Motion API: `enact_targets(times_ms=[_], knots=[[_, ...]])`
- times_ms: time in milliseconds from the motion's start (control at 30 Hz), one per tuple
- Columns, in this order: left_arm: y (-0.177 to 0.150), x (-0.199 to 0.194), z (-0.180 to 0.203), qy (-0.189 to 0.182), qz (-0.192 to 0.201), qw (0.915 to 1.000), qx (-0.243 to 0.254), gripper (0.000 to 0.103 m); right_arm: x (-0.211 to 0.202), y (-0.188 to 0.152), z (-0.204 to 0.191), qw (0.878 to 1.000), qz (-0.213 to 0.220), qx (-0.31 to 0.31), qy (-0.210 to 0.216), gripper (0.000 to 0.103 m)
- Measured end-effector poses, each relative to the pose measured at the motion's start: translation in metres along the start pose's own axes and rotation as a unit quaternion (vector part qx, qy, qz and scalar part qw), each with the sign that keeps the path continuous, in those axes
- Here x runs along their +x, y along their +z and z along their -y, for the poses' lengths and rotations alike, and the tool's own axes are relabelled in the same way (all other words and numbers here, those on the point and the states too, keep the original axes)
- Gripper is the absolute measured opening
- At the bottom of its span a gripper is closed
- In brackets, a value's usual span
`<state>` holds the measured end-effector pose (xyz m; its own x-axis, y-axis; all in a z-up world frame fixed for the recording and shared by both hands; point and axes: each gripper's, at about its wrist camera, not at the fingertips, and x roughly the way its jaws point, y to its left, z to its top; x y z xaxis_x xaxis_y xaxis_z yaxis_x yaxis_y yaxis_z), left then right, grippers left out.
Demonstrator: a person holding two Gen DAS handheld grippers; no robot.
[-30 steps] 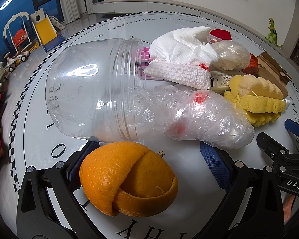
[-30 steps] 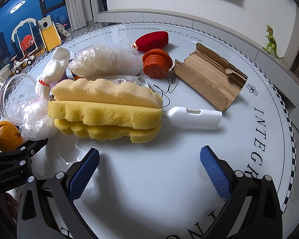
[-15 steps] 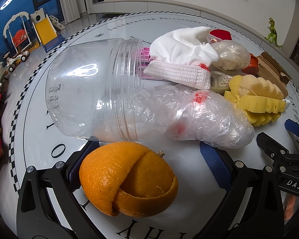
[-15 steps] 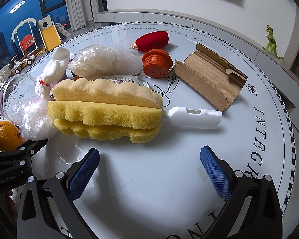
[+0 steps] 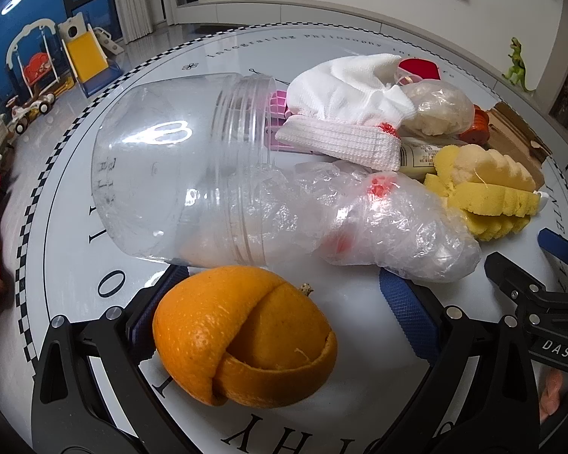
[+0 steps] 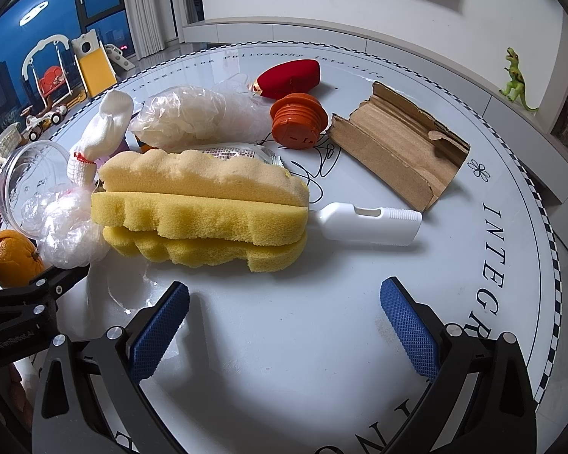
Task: Collect trash
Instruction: 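Grasp the orange peel with the left tool while the right tool grasps the plastic bag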
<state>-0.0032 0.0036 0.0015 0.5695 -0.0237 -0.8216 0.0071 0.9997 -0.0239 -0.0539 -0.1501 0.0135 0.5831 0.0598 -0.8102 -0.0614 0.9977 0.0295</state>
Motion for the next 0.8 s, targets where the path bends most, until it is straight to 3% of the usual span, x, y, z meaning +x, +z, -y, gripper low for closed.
enact_targets(times_ms=[100,367,567,700,800], knots=[[-0.008,-0.014,-0.013,-0.030,0.001,0.9994,-0.016,0.097,-0.003,0.000,0.005,1.000,-0.002,0.002,0.010,0.100],[-0.013,-0.059,-0.034,-0.030,0.033,0.9990,-0.007,0.097,-0.046,-0.006,0.002,0.998,0.026,-0.047,0.037,0.100],[-0.020,-0.072,-0.045,-0.027,0.039,0.9989,0.000,0.097,-0.085,0.000,-0.017,0.991,0.048,-0.096,0.082,0.100],[-0.027,-0.070,-0.042,-0.032,0.040,0.9987,0.008,0.097,-0.096,0.008,-0.049,0.983,0.055,-0.143,0.103,0.089],[-0.033,-0.070,-0.049,-0.039,0.034,0.9986,0.007,0.097,-0.090,0.016,-0.073,0.977,0.046,-0.173,0.119,0.075]])
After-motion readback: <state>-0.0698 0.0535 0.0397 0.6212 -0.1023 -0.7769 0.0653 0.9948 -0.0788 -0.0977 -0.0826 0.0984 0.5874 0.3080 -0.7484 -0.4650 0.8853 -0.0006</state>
